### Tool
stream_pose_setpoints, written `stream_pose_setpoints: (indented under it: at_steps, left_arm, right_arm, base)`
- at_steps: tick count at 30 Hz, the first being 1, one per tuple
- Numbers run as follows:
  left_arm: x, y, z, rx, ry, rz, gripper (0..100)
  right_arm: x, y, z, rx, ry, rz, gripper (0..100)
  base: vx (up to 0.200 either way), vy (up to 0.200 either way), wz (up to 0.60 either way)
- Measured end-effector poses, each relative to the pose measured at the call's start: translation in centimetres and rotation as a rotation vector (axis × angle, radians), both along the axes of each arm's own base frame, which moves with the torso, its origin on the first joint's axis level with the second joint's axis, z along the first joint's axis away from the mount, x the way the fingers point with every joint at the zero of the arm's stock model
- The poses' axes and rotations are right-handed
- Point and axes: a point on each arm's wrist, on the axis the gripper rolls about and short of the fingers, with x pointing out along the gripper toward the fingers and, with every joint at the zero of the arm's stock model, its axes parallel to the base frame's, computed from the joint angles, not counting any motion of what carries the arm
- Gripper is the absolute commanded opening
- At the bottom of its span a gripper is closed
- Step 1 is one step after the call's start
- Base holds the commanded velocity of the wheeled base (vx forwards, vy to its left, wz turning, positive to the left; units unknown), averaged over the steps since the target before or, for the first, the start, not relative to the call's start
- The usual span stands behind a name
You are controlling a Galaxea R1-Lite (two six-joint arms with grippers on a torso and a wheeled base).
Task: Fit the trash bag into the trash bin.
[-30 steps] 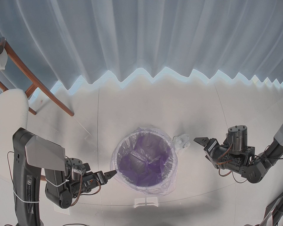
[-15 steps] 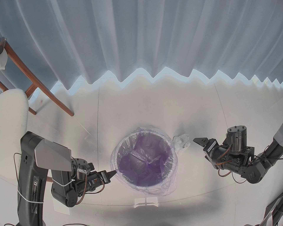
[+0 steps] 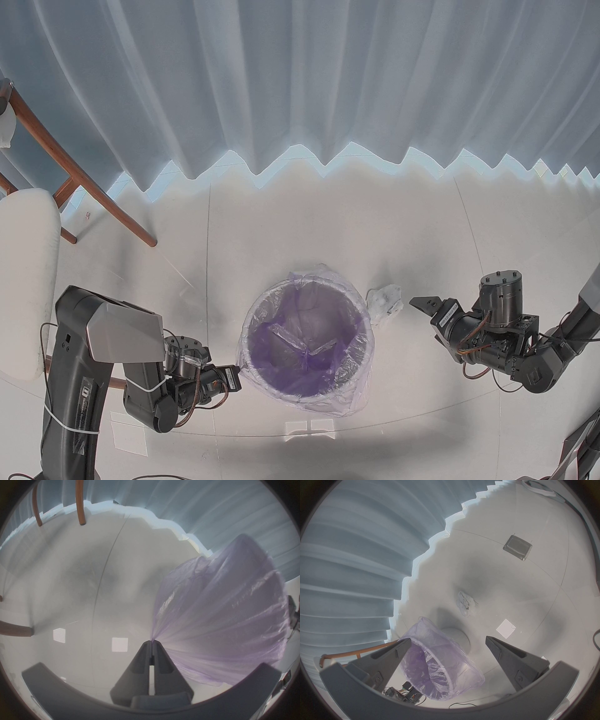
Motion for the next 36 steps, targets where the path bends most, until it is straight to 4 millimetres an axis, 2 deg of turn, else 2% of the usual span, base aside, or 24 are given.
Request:
stream_pose_setpoints:
  at_steps: [4, 9, 10, 19, 22, 26, 30, 36]
  left_arm:
    - [0.7, -0.4, -0.7, 0.065, 0.051, 0.026, 0]
    - [1.9, -1.2, -0.5, 0.092, 0.038, 0.043, 0]
    - [2.0, -1.2, -0.4, 0.090, 0.031, 0.042, 100]
    - [2.0, -1.5, 0.5, 0.057, -0.046, 0.036, 100]
    - [1.0, -1.2, 1.2, 0.042, -0.079, 0.035, 100]
    - [-1.7, -0.2, 2.2, 0.046, -0.063, 0.034, 100]
    - [-4.0, 0.7, 4.8, 0.024, -0.072, 0.046, 100]
    - [-6.9, 1.8, 10.8, -0.058, -0.186, 0.068, 100]
  right_arm:
    - [-0.1, -0.1, -0.1, -0.001, 0.001, 0.000, 100]
    - [-0.4, -0.2, -0.4, -0.006, 0.009, -0.001, 100]
    - [-0.4, -0.2, -0.4, -0.006, 0.010, -0.003, 100]
    - [-0.5, -0.3, -0.5, 0.003, 0.019, -0.029, 100]
    - [-0.7, -0.4, -0.7, 0.008, 0.030, -0.036, 100]
    - [-1.2, -0.6, -1.1, 0.006, 0.051, -0.040, 100]
    - [-1.7, -0.7, -1.4, 0.005, 0.063, -0.040, 100]
    - [-2.2, -0.7, -1.7, 0.048, 0.074, -0.071, 100]
  base:
    - [0.000, 0.000, 0.00]
    - [0.000, 0.000, 0.00]
    - [0.000, 0.000, 0.00]
    - [0.000, 0.000, 0.00]
    - [0.000, 0.000, 0.00]
    - [0.000, 0.000, 0.00]
    - [0.000, 0.000, 0.00]
    - [0.000, 0.000, 0.00]
